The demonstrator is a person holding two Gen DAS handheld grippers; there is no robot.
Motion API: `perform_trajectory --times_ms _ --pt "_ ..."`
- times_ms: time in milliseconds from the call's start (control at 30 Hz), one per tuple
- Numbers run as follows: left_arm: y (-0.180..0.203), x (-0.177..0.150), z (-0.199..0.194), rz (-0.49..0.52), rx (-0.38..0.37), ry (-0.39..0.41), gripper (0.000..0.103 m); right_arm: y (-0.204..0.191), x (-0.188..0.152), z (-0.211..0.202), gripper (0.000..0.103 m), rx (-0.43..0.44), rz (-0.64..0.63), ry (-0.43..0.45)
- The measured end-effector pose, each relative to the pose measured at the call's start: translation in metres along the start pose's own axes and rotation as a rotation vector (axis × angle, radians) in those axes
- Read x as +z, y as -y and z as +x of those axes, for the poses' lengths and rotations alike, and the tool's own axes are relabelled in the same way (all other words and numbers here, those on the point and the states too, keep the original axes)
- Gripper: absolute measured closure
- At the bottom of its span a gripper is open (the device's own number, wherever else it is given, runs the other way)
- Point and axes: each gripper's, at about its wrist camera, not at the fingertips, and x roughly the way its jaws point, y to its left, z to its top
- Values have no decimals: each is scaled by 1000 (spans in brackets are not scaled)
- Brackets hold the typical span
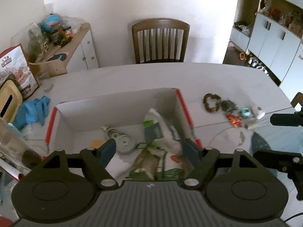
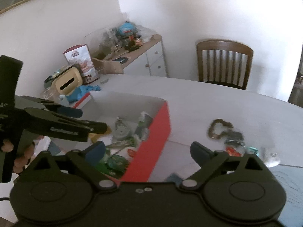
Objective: Organize objects
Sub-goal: 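Move both tools back over the remaining items on the table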
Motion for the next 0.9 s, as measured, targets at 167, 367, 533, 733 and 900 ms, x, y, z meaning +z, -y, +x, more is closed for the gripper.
perform_trajectory --times_ms 167,367,533,733,900 --pt "24 3 -2 3 1 23 19 33 -10 -16 6 -23 48 12" --pt "54 7 -2 28 -2 53 19 71 -21 -29 6 -62 105 16" --pt "79 9 4 47 -13 53 18 99 -30 -40 6 -95 130 21" --pt "107 11 17 68 -10 37 6 127 -37 -52 5 -138 129 24" --pt "123 11 32 48 -48 36 5 148 -43 -55 2 -194 98 20"
